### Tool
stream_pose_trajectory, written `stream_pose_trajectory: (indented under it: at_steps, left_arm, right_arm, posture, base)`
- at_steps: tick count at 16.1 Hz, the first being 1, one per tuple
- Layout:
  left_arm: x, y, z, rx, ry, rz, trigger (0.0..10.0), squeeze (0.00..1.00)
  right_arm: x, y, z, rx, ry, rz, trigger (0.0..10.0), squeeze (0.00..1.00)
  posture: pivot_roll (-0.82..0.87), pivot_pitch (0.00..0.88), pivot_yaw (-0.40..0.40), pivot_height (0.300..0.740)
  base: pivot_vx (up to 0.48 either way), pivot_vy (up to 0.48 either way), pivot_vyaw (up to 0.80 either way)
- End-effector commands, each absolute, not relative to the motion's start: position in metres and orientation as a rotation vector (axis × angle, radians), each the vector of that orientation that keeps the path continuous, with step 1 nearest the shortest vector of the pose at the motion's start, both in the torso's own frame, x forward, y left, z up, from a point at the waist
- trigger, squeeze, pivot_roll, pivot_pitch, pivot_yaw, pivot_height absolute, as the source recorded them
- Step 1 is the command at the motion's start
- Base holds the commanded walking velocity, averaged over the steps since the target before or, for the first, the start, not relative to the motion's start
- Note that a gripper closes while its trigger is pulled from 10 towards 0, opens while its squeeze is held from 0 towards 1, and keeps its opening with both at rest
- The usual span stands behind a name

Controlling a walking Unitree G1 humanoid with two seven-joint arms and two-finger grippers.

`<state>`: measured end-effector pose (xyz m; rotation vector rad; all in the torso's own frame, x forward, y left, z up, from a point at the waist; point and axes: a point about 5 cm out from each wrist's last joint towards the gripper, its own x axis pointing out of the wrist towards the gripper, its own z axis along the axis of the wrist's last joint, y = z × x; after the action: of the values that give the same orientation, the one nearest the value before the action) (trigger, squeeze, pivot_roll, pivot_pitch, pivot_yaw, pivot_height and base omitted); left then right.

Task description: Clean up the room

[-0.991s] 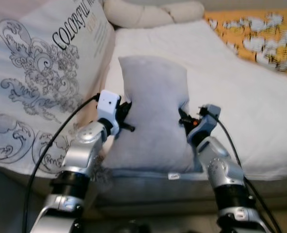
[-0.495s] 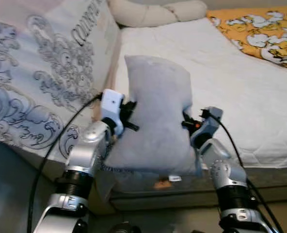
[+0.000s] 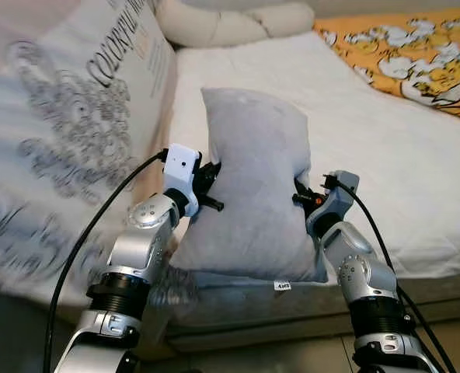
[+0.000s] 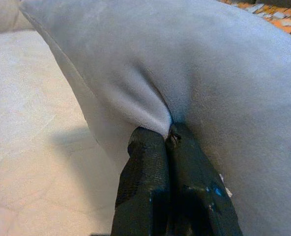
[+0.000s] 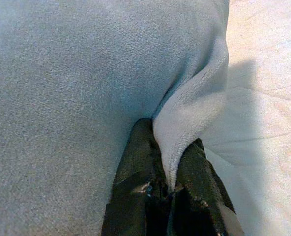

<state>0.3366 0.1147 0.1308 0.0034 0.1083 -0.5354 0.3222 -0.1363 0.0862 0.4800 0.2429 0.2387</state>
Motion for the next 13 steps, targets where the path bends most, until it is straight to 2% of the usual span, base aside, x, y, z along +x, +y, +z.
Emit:
stream_pose_trajectory:
  at_steps: [1, 4, 6, 8, 10, 13]
  left_arm:
    - [0.3384, 0.1147, 0.1387, 0.008, 0.074, -0.537, 10.0, 0.0]
    - [0.3388, 0.1151, 0.1386, 0.01, 0.074, -0.534, 10.0, 0.0]
    - [0.3391, 0.1146, 0.1389, 0.012, 0.073, -0.536, 10.0, 0.0]
    - [0.3391, 0.1148, 0.1389, 0.014, 0.073, -0.537, 10.0, 0.0]
    - [0.3395, 0.1162, 0.139, 0.016, 0.072, -0.53, 10.0, 0.0]
    - [0.3398, 0.1186, 0.1377, 0.08, 0.082, -0.537, 10.0, 0.0]
  right_arm:
    - [0.3273, -0.1235, 0.0946, 0.468, 0.226, 0.298, 10.0, 0.0]
    - [0.328, -0.1217, 0.0951, 0.41, 0.226, 0.319, 10.0, 0.0]
    - [0.328, -0.1211, 0.095, 0.417, 0.225, 0.318, 10.0, 0.0]
    - [0.3283, -0.121, 0.0945, 0.433, 0.226, 0.31, 10.0, 0.0]
    - [0.3281, -0.1189, 0.0936, 0.428, 0.233, 0.325, 10.0, 0.0]
    - [0.3286, -0.1222, 0.0885, 0.445, 0.264, 0.295, 10.0, 0.0]
  posture:
    - [0.03, 0.0, 0.092, 0.74]
    - [0.03, 0.0, 0.092, 0.74]
    - [0.03, 0.0, 0.092, 0.74]
    - [0.03, 0.0, 0.094, 0.74]
    - [0.03, 0.0, 0.096, 0.74]
    - [0.04, 0.0, 0.095, 0.74]
  base:
    - [0.349, 0.0, 0.0]
    - [0.359, 0.0, 0.0]
    - [0.358, 0.0, 0.8]
    - [0.356, 0.0, 0.0]
    - [0.247, 0.0, 0.0]
    - [0.0, 0.0, 0.0]
